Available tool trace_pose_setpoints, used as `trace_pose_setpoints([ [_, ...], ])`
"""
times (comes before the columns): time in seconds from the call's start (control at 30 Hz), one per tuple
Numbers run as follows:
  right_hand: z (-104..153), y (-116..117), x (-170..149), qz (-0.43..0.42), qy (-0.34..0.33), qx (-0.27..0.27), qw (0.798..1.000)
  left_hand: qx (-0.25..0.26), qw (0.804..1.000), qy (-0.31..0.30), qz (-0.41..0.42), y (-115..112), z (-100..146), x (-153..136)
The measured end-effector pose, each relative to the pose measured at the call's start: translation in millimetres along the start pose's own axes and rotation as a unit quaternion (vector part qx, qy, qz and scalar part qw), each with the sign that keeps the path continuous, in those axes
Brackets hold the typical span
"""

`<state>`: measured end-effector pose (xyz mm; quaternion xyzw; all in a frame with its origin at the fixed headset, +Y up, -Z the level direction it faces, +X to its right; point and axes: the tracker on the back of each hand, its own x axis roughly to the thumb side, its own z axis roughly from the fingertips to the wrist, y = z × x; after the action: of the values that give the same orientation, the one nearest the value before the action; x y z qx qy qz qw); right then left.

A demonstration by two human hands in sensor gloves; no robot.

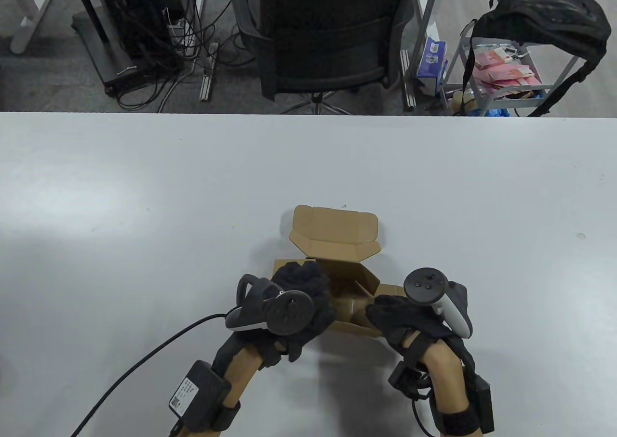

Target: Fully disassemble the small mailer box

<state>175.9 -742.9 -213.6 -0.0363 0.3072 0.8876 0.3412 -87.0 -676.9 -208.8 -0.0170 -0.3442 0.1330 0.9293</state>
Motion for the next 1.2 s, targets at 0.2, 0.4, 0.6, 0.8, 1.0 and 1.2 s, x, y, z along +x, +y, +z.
trace_pose_setpoints([
  [0.2,1,2,1,0.005,0.002,-0.007,1.000,-0.003,0.998,0.060,0.011,-2,23,-31],
  [0.4,5,-1,13,0.036,-0.005,-0.064,0.997,0.045,0.993,0.109,0.032,13,43,-54],
  [0.6,12,-4,21,0.045,-0.021,-0.090,0.995,0.015,0.983,0.180,0.004,9,51,-79],
  [0.8,21,-7,29,0.059,-0.043,-0.106,0.992,-0.049,0.970,0.237,0.035,-10,52,-102],
  [1.0,28,-2,44,0.098,-0.154,-0.010,0.983,-0.082,0.963,0.250,0.065,-18,50,-105],
  [1.2,36,9,59,0.204,-0.175,-0.060,0.961,0.017,0.981,0.193,-0.022,8,49,-76],
])
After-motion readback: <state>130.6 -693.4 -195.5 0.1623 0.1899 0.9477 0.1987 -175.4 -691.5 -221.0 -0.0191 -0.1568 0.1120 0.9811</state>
